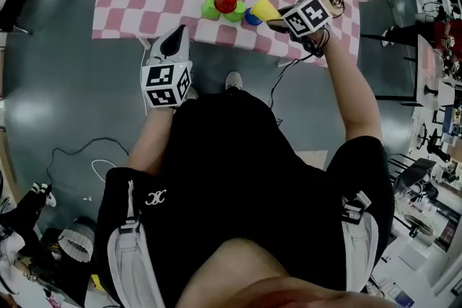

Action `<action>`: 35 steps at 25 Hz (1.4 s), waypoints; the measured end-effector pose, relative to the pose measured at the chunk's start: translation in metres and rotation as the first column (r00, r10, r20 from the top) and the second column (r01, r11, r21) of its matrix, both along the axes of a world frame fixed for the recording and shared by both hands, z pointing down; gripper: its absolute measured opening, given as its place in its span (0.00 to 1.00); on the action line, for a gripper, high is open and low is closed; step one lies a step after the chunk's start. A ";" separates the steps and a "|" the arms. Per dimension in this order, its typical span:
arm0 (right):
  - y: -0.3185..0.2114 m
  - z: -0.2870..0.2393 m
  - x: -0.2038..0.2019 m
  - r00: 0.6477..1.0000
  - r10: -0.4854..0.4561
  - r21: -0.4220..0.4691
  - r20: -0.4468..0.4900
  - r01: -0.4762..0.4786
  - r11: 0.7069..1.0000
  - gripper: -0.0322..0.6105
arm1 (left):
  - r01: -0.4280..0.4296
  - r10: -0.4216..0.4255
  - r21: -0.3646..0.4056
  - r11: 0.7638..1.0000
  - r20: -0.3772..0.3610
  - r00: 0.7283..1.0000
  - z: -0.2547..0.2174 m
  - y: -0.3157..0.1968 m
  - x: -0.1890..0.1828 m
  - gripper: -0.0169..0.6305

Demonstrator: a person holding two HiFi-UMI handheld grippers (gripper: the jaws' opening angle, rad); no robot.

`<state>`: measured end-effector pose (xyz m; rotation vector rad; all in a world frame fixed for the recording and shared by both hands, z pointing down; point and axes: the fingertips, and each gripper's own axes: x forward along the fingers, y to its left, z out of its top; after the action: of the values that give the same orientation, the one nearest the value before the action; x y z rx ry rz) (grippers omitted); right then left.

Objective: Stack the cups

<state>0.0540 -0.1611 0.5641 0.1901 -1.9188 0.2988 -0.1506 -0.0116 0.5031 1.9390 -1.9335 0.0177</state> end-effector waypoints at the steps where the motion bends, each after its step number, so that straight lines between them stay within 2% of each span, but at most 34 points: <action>1: 0.000 0.003 0.002 0.996 -0.057 0.006 -0.068 0.058 0.998 0.38 | 0.008 -0.008 0.002 1.000 -0.004 1.000 0.001 0.003 -0.002 0.05; 3: 0.000 0.008 0.006 0.968 -0.155 -0.018 -0.198 0.154 0.988 0.38 | 0.024 -0.024 0.004 1.000 -0.013 1.000 0.003 0.010 -0.007 0.05; 5: -0.003 0.011 0.006 0.927 -0.218 -0.054 -0.303 0.212 0.976 0.38 | 0.041 -0.041 0.007 0.999 -0.021 0.999 0.005 0.015 -0.012 0.05; 10: -0.016 0.013 -0.008 0.847 -0.279 -0.127 -0.453 0.249 0.960 0.38 | 0.090 -0.089 0.015 0.996 -0.046 0.995 0.010 0.030 -0.025 0.05; 14: -0.020 0.014 -0.022 0.788 -0.329 -0.169 -0.521 0.282 0.944 0.38 | 0.127 -0.126 0.011 0.992 -0.062 0.990 0.015 0.042 -0.036 0.05; 20: -0.014 0.014 -0.034 0.673 -0.438 -0.244 -0.596 0.367 0.897 0.38 | 0.176 -0.176 -0.008 0.984 -0.083 0.981 0.027 0.056 -0.049 0.05; 27: -0.016 0.015 -0.047 0.627 -0.470 -0.264 -0.622 0.397 0.879 0.38 | 0.207 -0.208 -0.015 0.978 -0.096 0.973 0.031 0.063 -0.053 0.05; 35: -0.026 0.010 -0.040 0.543 -0.483 -0.269 -0.687 0.428 0.863 0.38 | 0.222 -0.223 -0.019 0.975 -0.099 0.970 0.033 0.063 -0.056 0.05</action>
<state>0.0138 -0.1868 0.5741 -0.2290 -1.0642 -0.0809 -0.2064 0.0513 0.5363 1.6736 -2.0675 -0.1326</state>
